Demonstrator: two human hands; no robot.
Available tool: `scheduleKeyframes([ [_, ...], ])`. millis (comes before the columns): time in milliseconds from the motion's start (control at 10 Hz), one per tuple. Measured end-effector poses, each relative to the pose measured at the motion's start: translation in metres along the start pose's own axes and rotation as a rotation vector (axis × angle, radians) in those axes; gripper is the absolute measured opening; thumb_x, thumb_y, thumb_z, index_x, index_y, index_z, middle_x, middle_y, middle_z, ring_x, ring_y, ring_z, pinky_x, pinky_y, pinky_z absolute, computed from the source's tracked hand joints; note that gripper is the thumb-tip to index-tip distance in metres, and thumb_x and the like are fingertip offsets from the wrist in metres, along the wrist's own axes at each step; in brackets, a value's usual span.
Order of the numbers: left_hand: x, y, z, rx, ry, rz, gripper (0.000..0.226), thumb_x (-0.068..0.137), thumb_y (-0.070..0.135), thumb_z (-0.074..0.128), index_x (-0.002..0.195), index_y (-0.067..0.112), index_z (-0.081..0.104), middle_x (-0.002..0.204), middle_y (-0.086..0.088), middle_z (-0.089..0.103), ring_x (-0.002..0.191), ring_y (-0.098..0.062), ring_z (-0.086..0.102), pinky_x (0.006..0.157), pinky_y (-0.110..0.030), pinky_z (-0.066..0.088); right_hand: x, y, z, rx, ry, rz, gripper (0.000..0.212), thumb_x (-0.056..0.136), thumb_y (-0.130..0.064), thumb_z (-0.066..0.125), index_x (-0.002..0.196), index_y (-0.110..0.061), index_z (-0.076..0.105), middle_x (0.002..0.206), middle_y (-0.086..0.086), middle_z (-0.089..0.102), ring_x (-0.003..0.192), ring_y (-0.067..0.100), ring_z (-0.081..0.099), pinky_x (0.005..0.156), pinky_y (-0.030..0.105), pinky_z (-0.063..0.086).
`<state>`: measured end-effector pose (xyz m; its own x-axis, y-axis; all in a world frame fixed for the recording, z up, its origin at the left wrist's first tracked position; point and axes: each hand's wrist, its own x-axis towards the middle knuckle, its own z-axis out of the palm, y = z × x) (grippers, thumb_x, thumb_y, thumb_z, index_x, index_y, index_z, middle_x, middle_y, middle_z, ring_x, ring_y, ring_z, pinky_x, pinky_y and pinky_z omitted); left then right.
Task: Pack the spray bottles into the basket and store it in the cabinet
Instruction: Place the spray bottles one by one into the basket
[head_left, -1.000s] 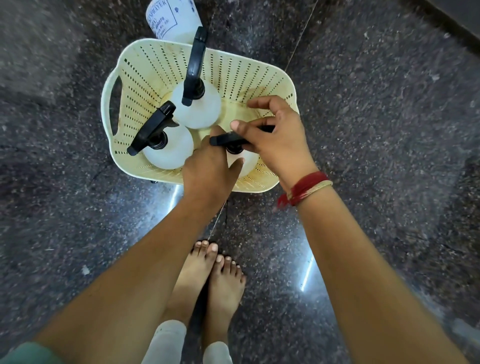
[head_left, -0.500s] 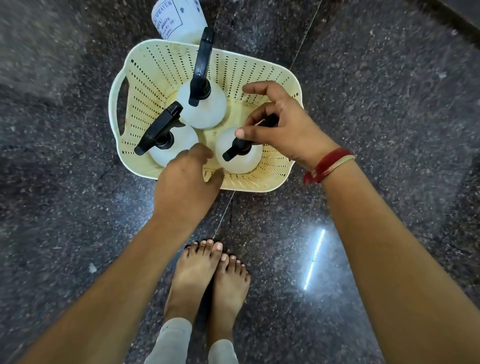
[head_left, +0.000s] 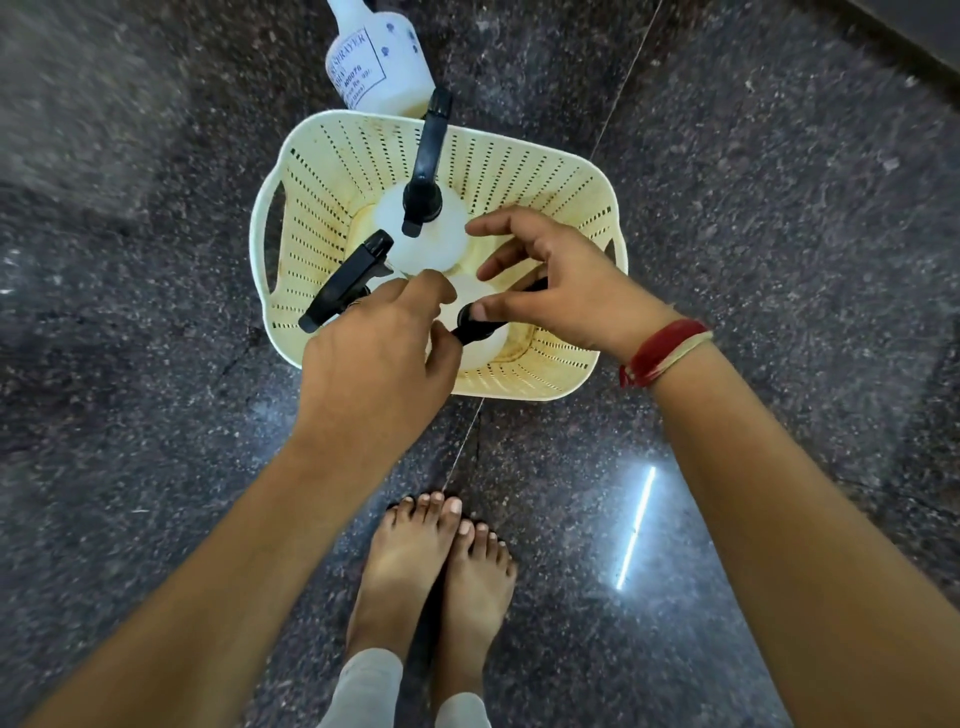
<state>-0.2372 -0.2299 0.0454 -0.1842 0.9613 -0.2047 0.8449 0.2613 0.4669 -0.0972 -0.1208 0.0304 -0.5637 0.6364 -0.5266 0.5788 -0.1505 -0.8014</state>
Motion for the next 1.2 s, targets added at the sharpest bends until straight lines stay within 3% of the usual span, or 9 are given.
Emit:
scheduleKeyframes([
  [100, -0.001, -0.004, 0.002, -0.014, -0.051, 0.001, 0.032, 0.083, 0.034, 0.06, 0.111, 0.02, 0.059, 0.097, -0.001, 0.068, 0.085, -0.026, 0.066, 0.063, -0.041, 0.056, 0.0, -0.004, 0.002, -0.019, 0.02, 0.002, 0.058, 0.074, -0.009, 0.079, 0.125, -0.021, 0.054, 0.097, -0.003, 0.059, 0.08, 0.009, 0.062, 0.081, 0.022, 0.055],
  [400, 0.0, 0.0, 0.022, -0.016, -0.087, -0.029, 0.029, 0.088, 0.049, 0.056, 0.098, 0.022, 0.057, 0.086, 0.002, 0.068, 0.075, -0.025, 0.066, 0.054, -0.029, 0.043, -0.006, -0.017, -0.009, -0.158, 0.015, 0.098, 0.06, 0.074, -0.025, 0.079, 0.128, -0.025, 0.052, 0.111, 0.002, 0.061, 0.093, 0.019, 0.063, 0.09, 0.032, 0.054],
  [500, 0.0, -0.005, 0.018, -0.023, -0.07, -0.026, 0.039, 0.083, 0.062, 0.054, 0.095, 0.025, 0.058, 0.085, 0.005, 0.068, 0.073, -0.023, 0.066, 0.054, -0.03, 0.045, 0.001, -0.035, -0.02, -0.266, 0.207, -0.012, 0.044, 0.08, -0.036, 0.072, 0.119, -0.024, 0.058, 0.108, -0.004, 0.063, 0.099, 0.012, 0.061, 0.088, 0.027, 0.052],
  [600, 0.0, -0.009, 0.009, -0.095, 0.007, -0.04, 0.037, 0.085, 0.059, 0.055, 0.093, 0.023, 0.063, 0.082, 0.004, 0.07, 0.073, -0.022, 0.068, 0.052, -0.032, 0.051, 0.036, -0.057, -0.036, -0.221, 0.408, -0.123, 0.028, 0.084, -0.03, 0.069, 0.108, -0.017, 0.063, 0.091, -0.008, 0.062, 0.083, 0.003, 0.058, 0.08, 0.017, 0.05],
  [700, 0.01, -0.006, 0.001, -0.147, 0.1, -0.082, 0.033, 0.086, 0.054, 0.057, 0.094, 0.023, 0.066, 0.083, 0.005, 0.071, 0.072, -0.02, 0.068, 0.052, -0.035, 0.054, 0.096, -0.074, -0.039, -0.232, 0.486, -0.118, 0.032, 0.08, -0.029, 0.07, 0.106, -0.012, 0.065, 0.083, -0.012, 0.056, 0.077, 0.0, 0.051, 0.076, 0.015, 0.046],
  [800, 0.026, 0.006, -0.007, -0.218, 0.235, -0.066, 0.027, 0.086, 0.046, 0.06, 0.088, 0.021, 0.069, 0.074, 0.004, 0.07, 0.058, -0.019, 0.065, 0.047, -0.032, 0.052, 0.158, -0.081, -0.032, -0.214, 0.396, -0.004, 0.043, 0.078, -0.032, 0.074, 0.115, -0.015, 0.059, 0.098, -0.007, 0.057, 0.091, 0.007, 0.056, 0.067, 0.017, 0.046],
  [900, 0.04, 0.015, -0.01, -0.245, 0.288, -0.044, 0.027, 0.088, 0.042, 0.054, 0.086, 0.019, 0.068, 0.071, 0.003, 0.069, 0.054, -0.02, 0.064, 0.046, -0.032, 0.051, 0.206, -0.082, -0.029, -0.267, 0.113, 0.271, 0.082, 0.073, -0.039, 0.079, 0.14, -0.015, 0.038, 0.136, 0.006, 0.049, 0.124, 0.023, 0.047, 0.089, 0.032, 0.04],
  [1000, 0.05, 0.016, -0.011, -0.233, 0.261, -0.046, 0.022, 0.089, 0.037, 0.056, 0.087, 0.018, 0.067, 0.073, 0.004, 0.068, 0.058, -0.021, 0.065, 0.045, -0.029, 0.049, 0.235, -0.078, -0.021, -0.362, -0.079, 0.455, 0.08, 0.072, -0.049, 0.076, 0.138, -0.017, 0.043, 0.146, 0.007, 0.043, 0.125, 0.026, 0.042, 0.104, 0.04, 0.032],
  [1200, 0.058, 0.012, -0.012, -0.281, 0.279, -0.081, 0.022, 0.091, 0.037, 0.055, 0.086, 0.018, 0.065, 0.074, 0.003, 0.067, 0.058, -0.022, 0.062, 0.044, -0.032, 0.049, 0.263, -0.057, 0.002, -0.415, -0.177, 0.468, 0.035, 0.078, -0.05, 0.069, 0.087, -0.019, 0.054, 0.139, 0.013, 0.049, 0.113, 0.028, 0.05, 0.104, 0.041, 0.041],
])
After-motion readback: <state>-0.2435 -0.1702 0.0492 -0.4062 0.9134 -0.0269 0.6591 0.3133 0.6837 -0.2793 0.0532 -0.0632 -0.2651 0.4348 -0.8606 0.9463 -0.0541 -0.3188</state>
